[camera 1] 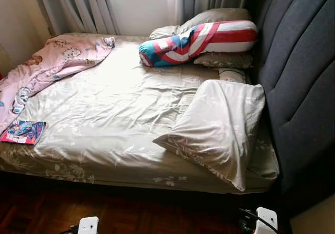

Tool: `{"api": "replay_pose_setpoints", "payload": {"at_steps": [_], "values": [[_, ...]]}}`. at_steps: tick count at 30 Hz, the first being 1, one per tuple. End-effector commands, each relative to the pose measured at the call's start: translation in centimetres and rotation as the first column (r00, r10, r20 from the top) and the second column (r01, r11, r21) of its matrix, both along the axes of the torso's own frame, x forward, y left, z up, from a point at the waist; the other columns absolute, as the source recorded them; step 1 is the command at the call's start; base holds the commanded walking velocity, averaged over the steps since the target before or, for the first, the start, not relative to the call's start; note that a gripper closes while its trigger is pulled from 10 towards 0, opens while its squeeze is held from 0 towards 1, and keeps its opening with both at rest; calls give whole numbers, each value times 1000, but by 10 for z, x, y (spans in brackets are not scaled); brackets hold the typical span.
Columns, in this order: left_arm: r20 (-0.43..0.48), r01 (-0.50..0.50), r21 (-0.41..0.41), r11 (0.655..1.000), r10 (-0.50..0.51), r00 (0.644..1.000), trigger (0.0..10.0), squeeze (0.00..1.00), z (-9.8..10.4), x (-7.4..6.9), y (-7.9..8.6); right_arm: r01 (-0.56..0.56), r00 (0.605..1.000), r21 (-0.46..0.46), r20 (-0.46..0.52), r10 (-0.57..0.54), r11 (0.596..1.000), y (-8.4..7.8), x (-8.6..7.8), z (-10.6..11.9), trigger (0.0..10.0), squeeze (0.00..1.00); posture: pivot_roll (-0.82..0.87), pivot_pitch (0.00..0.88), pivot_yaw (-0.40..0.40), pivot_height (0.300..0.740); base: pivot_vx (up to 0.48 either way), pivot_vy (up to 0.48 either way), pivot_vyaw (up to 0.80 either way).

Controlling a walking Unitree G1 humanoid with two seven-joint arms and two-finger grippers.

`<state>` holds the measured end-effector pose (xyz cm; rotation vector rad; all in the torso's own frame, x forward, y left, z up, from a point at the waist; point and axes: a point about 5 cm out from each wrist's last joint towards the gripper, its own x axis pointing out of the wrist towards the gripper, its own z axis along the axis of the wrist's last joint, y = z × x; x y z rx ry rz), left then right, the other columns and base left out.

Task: Clean up the room

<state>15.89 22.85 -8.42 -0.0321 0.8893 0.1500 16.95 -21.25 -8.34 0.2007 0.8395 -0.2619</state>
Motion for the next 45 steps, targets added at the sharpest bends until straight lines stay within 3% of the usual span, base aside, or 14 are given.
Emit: {"api": "replay_pose_setpoints", "payload": {"at_steps": [1,10,45], "values": [[-24,-4,-1,1000,4,1000,10000,0,-3,-5,0,2,1000,5,-2,-2,1000,1,0,0,10000,0,62,0,-17,720,0,0,0],[-21,-2,-5,1000,2,1000,10000,0,-2,-3,-2,-2,1000,7,3,2,1000,2,1,0,10000,0,64,0,-20,720,85,0,0],[12,3,-16,1000,-3,1000,10000,0,-1,3,-9,-13,999,29,34,12,999,-1,2,2,10000,0,56,0,-36,720,309,0,0]]}}
